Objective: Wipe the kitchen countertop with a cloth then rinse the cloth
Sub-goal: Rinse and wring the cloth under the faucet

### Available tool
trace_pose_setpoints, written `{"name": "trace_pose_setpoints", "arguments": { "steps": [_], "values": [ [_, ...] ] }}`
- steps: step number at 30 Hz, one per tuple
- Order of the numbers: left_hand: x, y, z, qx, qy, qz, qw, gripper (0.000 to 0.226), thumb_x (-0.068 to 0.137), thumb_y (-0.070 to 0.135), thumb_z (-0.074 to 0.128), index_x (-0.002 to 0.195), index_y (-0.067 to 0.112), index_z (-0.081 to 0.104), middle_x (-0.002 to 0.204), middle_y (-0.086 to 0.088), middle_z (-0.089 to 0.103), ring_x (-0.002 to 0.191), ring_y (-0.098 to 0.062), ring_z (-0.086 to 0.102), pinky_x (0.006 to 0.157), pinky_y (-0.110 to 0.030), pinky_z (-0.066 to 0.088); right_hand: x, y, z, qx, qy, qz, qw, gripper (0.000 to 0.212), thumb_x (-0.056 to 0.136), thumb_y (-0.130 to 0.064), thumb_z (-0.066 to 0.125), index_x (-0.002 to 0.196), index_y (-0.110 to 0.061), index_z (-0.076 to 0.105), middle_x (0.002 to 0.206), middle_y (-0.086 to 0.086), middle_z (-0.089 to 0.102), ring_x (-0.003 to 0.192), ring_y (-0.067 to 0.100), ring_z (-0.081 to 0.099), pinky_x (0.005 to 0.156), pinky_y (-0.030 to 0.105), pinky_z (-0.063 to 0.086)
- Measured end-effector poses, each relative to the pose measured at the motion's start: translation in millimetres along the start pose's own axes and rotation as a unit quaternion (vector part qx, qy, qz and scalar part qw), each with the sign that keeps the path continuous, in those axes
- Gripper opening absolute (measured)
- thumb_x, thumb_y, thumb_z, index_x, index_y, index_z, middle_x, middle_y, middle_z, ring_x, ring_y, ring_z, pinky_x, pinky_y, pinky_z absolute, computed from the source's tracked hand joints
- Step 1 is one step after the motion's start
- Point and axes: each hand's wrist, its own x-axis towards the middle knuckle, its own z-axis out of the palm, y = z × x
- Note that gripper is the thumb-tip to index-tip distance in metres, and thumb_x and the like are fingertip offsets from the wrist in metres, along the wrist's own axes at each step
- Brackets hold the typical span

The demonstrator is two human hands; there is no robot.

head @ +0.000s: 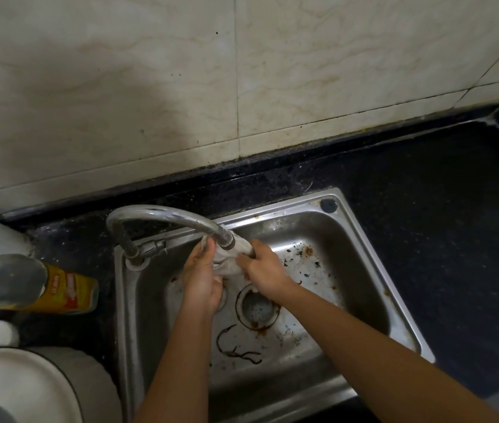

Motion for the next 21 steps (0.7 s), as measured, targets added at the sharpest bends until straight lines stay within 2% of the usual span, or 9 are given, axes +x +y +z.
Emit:
{"name": "trace_pose_setpoints", "arguments": {
  "steps": [3, 5, 7, 10, 14, 16, 17, 19, 21],
  "values": [
    [-2.7, -3.3, 2.3, 0.130, 0.070, 0.020, 0.989, 0.031, 0.099, 0.031, 0.043, 0.115, 0.010, 0.059, 0.105, -0.011, 0.068, 0.088, -0.020, 0.066, 0.067, -0.025, 0.052, -4.6, -4.2, -0.3, -0.083, 0.015, -0.067, 0.994, 0.018, 0.101, -0.031, 0.037, 0.100, -0.014, 0.044, 0.080, 0.001, 0.055, 0.065, 0.014, 0.051, 0.054, 0.032, 0.044],
    [-1.9, -1.0, 1.9, 0.157, 0.068, -0.011, 0.985, 0.038, 0.098, 0.043, 0.041, 0.107, 0.013, 0.063, 0.093, -0.006, 0.068, 0.075, -0.014, 0.061, 0.057, -0.023, 0.045, -8.4, -11.8, 0.6, -0.162, 0.014, -0.109, 0.981, 0.030, 0.101, -0.039, 0.031, 0.100, -0.012, 0.044, 0.076, 0.001, 0.056, 0.062, 0.015, 0.051, 0.052, 0.033, 0.044],
    [-1.8, 2.2, 4.3, 0.152, 0.057, -0.059, 0.985, 0.044, 0.095, 0.050, 0.044, 0.094, 0.013, 0.067, 0.077, -0.002, 0.067, 0.067, -0.013, 0.058, 0.054, -0.025, 0.043, -11.4, -18.9, 2.0, -0.227, 0.004, -0.141, 0.964, 0.037, 0.100, -0.044, 0.029, 0.097, -0.012, 0.047, 0.069, 0.000, 0.057, 0.059, 0.016, 0.053, 0.054, 0.033, 0.045],
    [-7.1, 5.8, 11.2, 0.133, 0.041, -0.089, 0.986, 0.034, 0.099, 0.036, 0.041, 0.077, 0.015, 0.056, 0.048, 0.002, 0.058, 0.051, -0.012, 0.058, 0.046, -0.022, 0.045, -18.2, -24.2, 10.5, -0.283, -0.005, -0.195, 0.939, 0.046, 0.099, -0.048, 0.029, 0.087, -0.012, 0.054, 0.057, 0.000, 0.053, 0.053, 0.016, 0.054, 0.054, 0.028, 0.043],
    [-10.4, 8.0, 14.3, 0.110, 0.034, -0.127, 0.985, 0.035, 0.099, 0.021, 0.036, 0.066, 0.014, 0.048, 0.052, -0.002, 0.045, 0.046, -0.014, 0.045, 0.044, -0.023, 0.037, -18.4, -19.5, 12.3, -0.349, 0.043, -0.240, 0.905, 0.060, 0.100, -0.047, 0.022, 0.074, -0.008, 0.060, 0.054, 0.004, 0.053, 0.050, 0.020, 0.052, 0.054, 0.029, 0.040],
    [-11.2, 5.6, 16.5, 0.132, 0.037, -0.113, 0.984, 0.033, 0.098, 0.018, 0.039, 0.068, 0.013, 0.051, 0.055, -0.002, 0.047, 0.048, -0.013, 0.046, 0.044, -0.023, 0.037, -12.6, -17.7, 7.8, -0.381, 0.046, -0.231, 0.894, 0.057, 0.101, -0.041, 0.022, 0.076, -0.008, 0.060, 0.057, 0.004, 0.052, 0.052, 0.021, 0.051, 0.056, 0.029, 0.036],
    [-11.3, 3.9, 16.6, 0.143, 0.039, -0.102, 0.984, 0.032, 0.097, 0.020, 0.041, 0.069, 0.012, 0.055, 0.055, -0.002, 0.050, 0.048, -0.013, 0.048, 0.043, -0.023, 0.038, -9.0, -16.8, 6.9, -0.374, 0.048, -0.212, 0.902, 0.053, 0.102, -0.038, 0.025, 0.075, -0.008, 0.059, 0.057, 0.003, 0.051, 0.052, 0.021, 0.052, 0.055, 0.029, 0.036],
    [-13.9, 4.9, 19.3, 0.133, 0.033, -0.091, 0.986, 0.028, 0.097, 0.024, 0.046, 0.080, 0.011, 0.065, 0.064, -0.002, 0.062, 0.057, -0.015, 0.057, 0.046, -0.023, 0.043, -1.2, -17.8, 7.1, -0.292, 0.060, -0.131, 0.945, 0.053, 0.103, -0.038, 0.027, 0.064, -0.012, 0.053, 0.053, 0.002, 0.050, 0.049, 0.018, 0.051, 0.052, 0.026, 0.038],
    [-13.9, 8.1, 18.1, 0.130, 0.024, -0.084, 0.988, 0.023, 0.094, 0.025, 0.052, 0.088, 0.011, 0.069, 0.077, -0.004, 0.070, 0.066, -0.016, 0.063, 0.053, -0.024, 0.049, 5.9, -20.0, 10.4, -0.218, 0.071, -0.051, 0.972, 0.051, 0.101, -0.038, 0.031, 0.059, -0.015, 0.050, 0.056, 0.002, 0.054, 0.052, 0.015, 0.052, 0.051, 0.025, 0.038]
  ]
}}
